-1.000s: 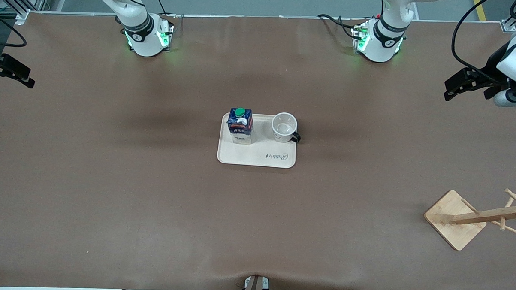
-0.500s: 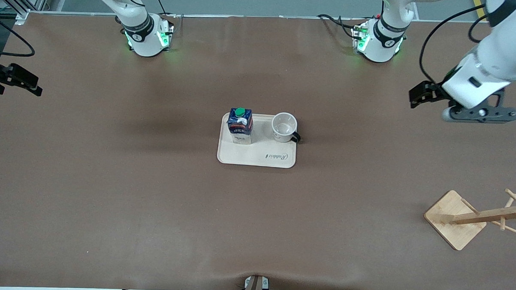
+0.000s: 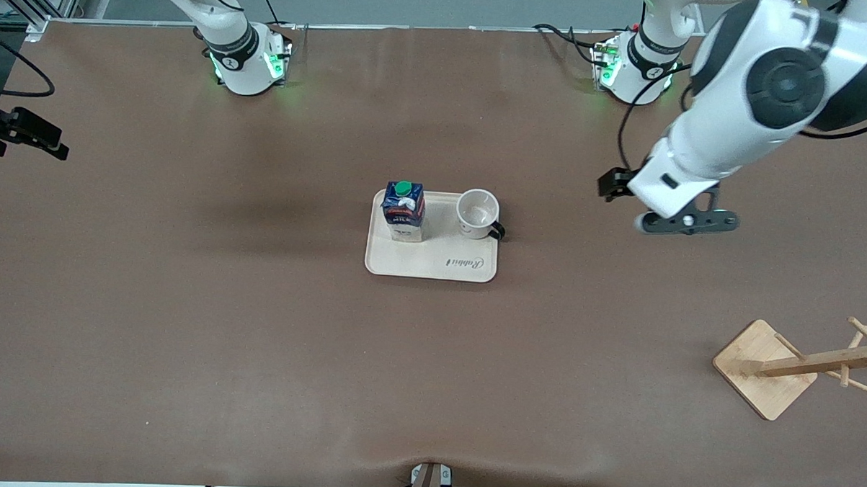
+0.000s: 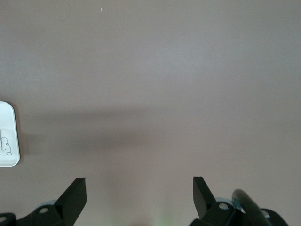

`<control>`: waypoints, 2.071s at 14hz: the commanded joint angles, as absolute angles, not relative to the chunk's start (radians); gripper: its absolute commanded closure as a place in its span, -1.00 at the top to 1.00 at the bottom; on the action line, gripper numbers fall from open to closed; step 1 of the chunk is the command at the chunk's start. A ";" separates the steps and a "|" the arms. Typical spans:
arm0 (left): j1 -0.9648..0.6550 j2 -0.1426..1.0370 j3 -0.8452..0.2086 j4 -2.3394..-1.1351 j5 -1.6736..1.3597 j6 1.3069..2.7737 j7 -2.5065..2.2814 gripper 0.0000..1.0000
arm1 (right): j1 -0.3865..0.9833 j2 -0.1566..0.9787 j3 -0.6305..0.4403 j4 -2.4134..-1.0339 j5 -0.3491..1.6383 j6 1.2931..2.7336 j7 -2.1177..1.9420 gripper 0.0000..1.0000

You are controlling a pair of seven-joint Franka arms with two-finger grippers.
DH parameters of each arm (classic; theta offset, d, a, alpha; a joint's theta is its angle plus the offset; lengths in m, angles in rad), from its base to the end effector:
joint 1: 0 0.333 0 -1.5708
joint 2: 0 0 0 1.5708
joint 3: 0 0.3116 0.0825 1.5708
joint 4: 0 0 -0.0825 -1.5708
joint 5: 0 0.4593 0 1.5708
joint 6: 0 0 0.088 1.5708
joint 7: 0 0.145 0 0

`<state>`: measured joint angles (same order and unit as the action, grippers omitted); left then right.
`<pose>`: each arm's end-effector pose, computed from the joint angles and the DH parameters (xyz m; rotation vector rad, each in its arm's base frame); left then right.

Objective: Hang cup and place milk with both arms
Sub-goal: 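Reach the left gripper toward the white mug on the tray, then grasp the white mug by its rim with the left gripper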

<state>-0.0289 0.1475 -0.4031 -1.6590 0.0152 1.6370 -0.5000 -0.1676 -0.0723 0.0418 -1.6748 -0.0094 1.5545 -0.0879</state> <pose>0.5989 -0.2634 0.4516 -3.0975 -0.1009 0.2486 0.5976 -0.0763 0.5686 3.1329 -0.0595 -0.0770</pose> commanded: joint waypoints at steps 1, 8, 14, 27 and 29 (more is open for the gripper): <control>-0.113 0.172 -0.407 -1.719 0.041 1.718 -0.680 1.00 | -0.178 -0.066 0.048 -1.655 0.002 1.539 -0.084 1.00; -0.311 0.336 -0.408 -1.839 0.101 2.011 -1.219 1.00 | -0.183 -0.061 0.049 -1.654 0.000 1.546 -0.087 1.00; -0.383 0.360 -0.408 -2.000 0.126 2.199 -1.500 0.84 | -0.187 -0.012 0.048 -1.640 -0.008 1.539 -0.091 1.00; -0.373 0.439 -0.407 -1.990 0.282 2.342 -1.606 -1.00 | -0.212 0.121 0.048 -1.651 0.069 1.505 -0.077 1.00; -0.365 0.427 -0.402 -1.953 0.298 2.313 -1.588 -1.00 | -0.274 0.149 0.048 -1.649 0.142 1.483 -0.078 1.00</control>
<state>-0.3742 0.4493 -0.4027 -1.9858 0.2674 2.3494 -1.5981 -0.2024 0.1144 0.0372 -1.6655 0.0759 1.5069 -0.0802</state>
